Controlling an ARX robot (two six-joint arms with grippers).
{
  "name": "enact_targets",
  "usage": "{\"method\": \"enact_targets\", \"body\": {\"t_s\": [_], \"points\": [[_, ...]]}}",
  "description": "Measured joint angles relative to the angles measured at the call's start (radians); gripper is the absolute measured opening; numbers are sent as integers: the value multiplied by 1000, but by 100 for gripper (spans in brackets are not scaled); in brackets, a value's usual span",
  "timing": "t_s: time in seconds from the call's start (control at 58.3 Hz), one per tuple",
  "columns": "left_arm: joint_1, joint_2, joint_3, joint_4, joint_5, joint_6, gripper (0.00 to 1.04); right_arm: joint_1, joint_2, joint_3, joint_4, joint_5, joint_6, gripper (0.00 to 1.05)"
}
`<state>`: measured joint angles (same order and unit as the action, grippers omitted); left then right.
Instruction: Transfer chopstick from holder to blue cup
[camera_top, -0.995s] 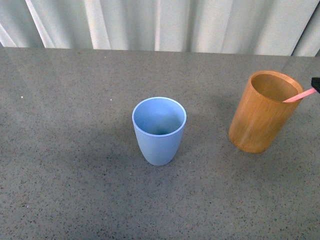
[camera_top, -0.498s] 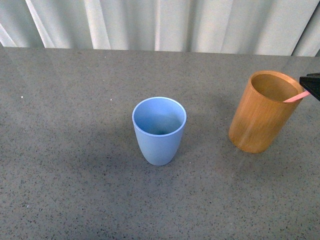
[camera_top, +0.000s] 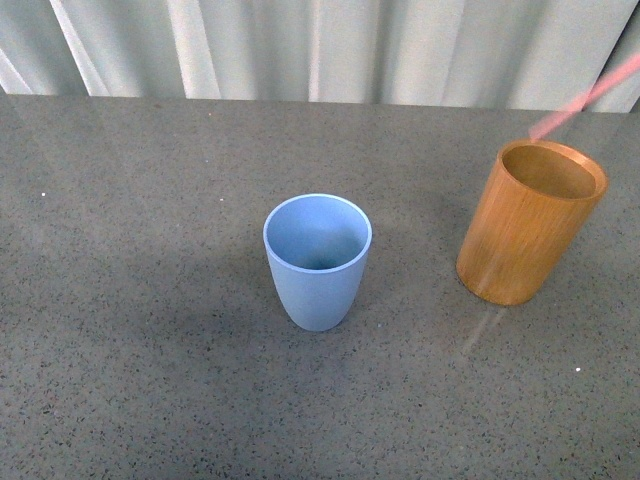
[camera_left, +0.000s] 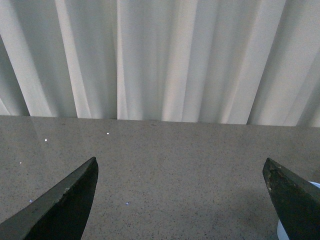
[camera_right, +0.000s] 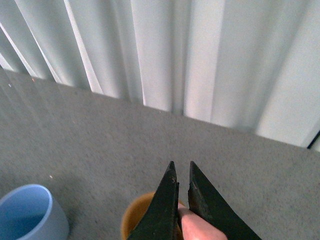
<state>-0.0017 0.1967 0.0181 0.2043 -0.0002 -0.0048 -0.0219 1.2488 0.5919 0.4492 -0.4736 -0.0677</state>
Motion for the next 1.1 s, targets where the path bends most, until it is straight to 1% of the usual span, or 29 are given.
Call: {"method": "enact_targets", "body": {"t_s": [0.103, 0.154, 0.189, 0.275, 0.326, 0.378, 0.429, 0.566, 0.704, 1.03, 1.098], "points": [[0, 0, 0, 0, 0, 0, 98, 75, -85, 92, -159, -1, 96, 2], [0, 0, 0, 0, 0, 0, 98, 146, -115, 131, -235, 10, 146, 2], [0, 0, 0, 0, 0, 0, 98, 186, -122, 141, -254, 17, 175, 2], [0, 0, 0, 0, 0, 0, 98, 306, -114, 145, -254, 43, 259, 2], [0, 0, 0, 0, 0, 0, 98, 362, -93, 139, -233, 65, 284, 2], [0, 0, 0, 0, 0, 0, 98, 404, -64, 131, -217, 93, 302, 2], [0, 0, 0, 0, 0, 0, 98, 427, -29, 119, -193, 107, 313, 2], [0, 0, 0, 0, 0, 0, 98, 436, 70, 100, -150, 157, 312, 2], [0, 0, 0, 0, 0, 0, 98, 422, 150, 97, -112, 141, 322, 2], [0, 0, 0, 0, 0, 0, 98, 440, 227, 98, -154, 166, 326, 2], [0, 0, 0, 0, 0, 0, 98, 440, 227, 98, -154, 212, 311, 14]]}}
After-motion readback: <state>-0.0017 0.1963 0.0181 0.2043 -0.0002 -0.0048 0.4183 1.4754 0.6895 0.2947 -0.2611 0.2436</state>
